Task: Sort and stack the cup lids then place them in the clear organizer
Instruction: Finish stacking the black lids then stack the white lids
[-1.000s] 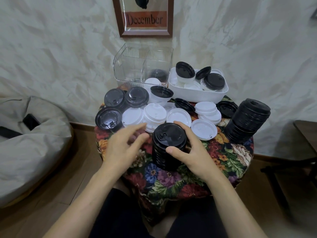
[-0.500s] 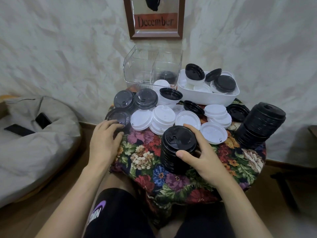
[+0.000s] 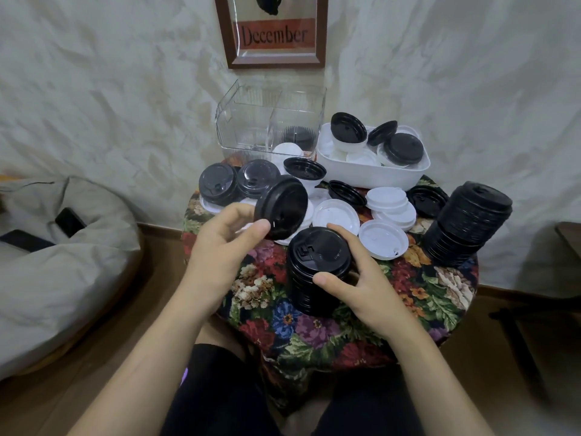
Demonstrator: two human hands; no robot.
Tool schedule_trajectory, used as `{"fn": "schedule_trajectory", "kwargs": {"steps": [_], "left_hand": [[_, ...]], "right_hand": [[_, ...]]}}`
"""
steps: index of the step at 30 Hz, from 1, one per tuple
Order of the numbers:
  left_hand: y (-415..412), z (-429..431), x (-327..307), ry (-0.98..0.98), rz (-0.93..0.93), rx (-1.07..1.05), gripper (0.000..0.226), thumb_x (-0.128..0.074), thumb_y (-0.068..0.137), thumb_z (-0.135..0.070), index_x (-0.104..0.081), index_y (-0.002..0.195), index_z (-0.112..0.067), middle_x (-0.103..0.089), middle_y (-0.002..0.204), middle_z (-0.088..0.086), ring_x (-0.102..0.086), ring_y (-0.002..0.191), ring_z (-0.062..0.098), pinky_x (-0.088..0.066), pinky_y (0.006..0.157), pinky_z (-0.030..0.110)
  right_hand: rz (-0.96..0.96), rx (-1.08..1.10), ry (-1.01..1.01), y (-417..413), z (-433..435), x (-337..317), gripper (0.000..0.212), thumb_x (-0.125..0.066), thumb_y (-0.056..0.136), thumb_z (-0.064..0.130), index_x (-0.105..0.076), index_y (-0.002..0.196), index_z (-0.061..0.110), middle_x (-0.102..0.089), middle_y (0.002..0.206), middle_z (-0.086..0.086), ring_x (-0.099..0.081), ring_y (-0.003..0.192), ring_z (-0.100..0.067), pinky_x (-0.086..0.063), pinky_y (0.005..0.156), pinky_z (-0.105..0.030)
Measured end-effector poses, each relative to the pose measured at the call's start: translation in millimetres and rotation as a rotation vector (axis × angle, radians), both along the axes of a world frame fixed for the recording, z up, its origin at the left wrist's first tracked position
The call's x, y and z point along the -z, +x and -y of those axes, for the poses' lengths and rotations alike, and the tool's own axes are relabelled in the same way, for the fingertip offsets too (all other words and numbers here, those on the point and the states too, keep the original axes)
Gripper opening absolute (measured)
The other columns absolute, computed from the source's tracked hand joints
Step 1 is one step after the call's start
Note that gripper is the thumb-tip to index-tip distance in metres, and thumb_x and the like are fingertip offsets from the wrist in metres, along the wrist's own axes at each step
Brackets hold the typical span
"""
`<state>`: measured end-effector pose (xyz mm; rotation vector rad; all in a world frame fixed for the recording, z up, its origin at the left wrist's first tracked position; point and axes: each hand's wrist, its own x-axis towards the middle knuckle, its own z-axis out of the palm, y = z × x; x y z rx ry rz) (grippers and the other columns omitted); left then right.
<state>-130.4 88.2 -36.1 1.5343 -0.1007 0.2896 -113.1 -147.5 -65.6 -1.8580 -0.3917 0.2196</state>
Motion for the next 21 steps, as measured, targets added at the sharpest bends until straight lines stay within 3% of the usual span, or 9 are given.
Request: {"fn": "schedule_trajectory", "kwargs": {"steps": [3,6,13,16,21], "left_hand": [[2.0,12.8,-0.6,-0.234,-0.109,0.055,0.004,-0.074,0.092,-0.025,-0.073,0.094,-0.022,-0.078,0.103,0.01,-0.075,0.098,0.028,-0.061,0.086,0.035],[4.6,13.6,-2.7,-0.383,-0.176,0.035,0.019,-0.064,0.09,-0.021,-0.062,0.105,-0.011,-0.079,0.103,0.01,-0.077,0.095,0.025,-0.063,0.086,0.036],[6.0,10.7,-6.3,-0.515,-0.226,0.021,0.033,-0.058,0.099,-0.012,-0.057,0.132,-0.02,-0.078,0.114,0.007,-0.078,0.093,0.023,-0.063,0.077,0.032],[5.4,15.3,-4.3,-0.478,-0.235,0.067,0.038,-0.054,0.104,-0.011,-0.056,0.14,-0.023,-0.077,0.118,0.007,-0.076,0.097,0.02,-0.062,0.08,0.03],[7.2,24.5,7.3,-0.114,-0.24,-0.002,0.03,-0.064,0.101,-0.024,-0.072,0.127,-0.036,-0.076,0.119,-0.001,-0.07,0.106,0.015,-0.051,0.096,0.039]], "right_hand": [[-0.002,0.001,0.004,-0.2,0.4,-0.6,0.069,-0.078,0.082,0.044,-0.042,0.14,0.055,-0.058,0.128,0.04,-0.056,0.123,0.012,-0.044,0.095,-0.007],[-0.002,0.003,0.001,0.2,0.9,-0.1,0.07,-0.079,0.082,0.044,-0.042,0.14,0.055,-0.058,0.128,0.04,-0.056,0.123,0.011,-0.044,0.096,-0.007],[0.007,0.002,0.005,0.8,1.4,1.9,0.074,-0.08,0.08,0.045,-0.041,0.143,0.054,-0.057,0.132,0.038,-0.055,0.127,0.009,-0.043,0.1,-0.011],[0.007,0.0,0.01,-0.2,1.4,0.5,0.072,-0.079,0.08,0.044,-0.041,0.14,0.055,-0.056,0.13,0.042,-0.054,0.126,0.013,-0.042,0.098,-0.007],[0.008,-0.016,0.019,-0.2,1.4,0.2,0.075,-0.08,0.083,0.041,-0.039,0.145,0.052,-0.054,0.135,0.041,-0.051,0.129,0.013,-0.041,0.1,-0.007]]}}
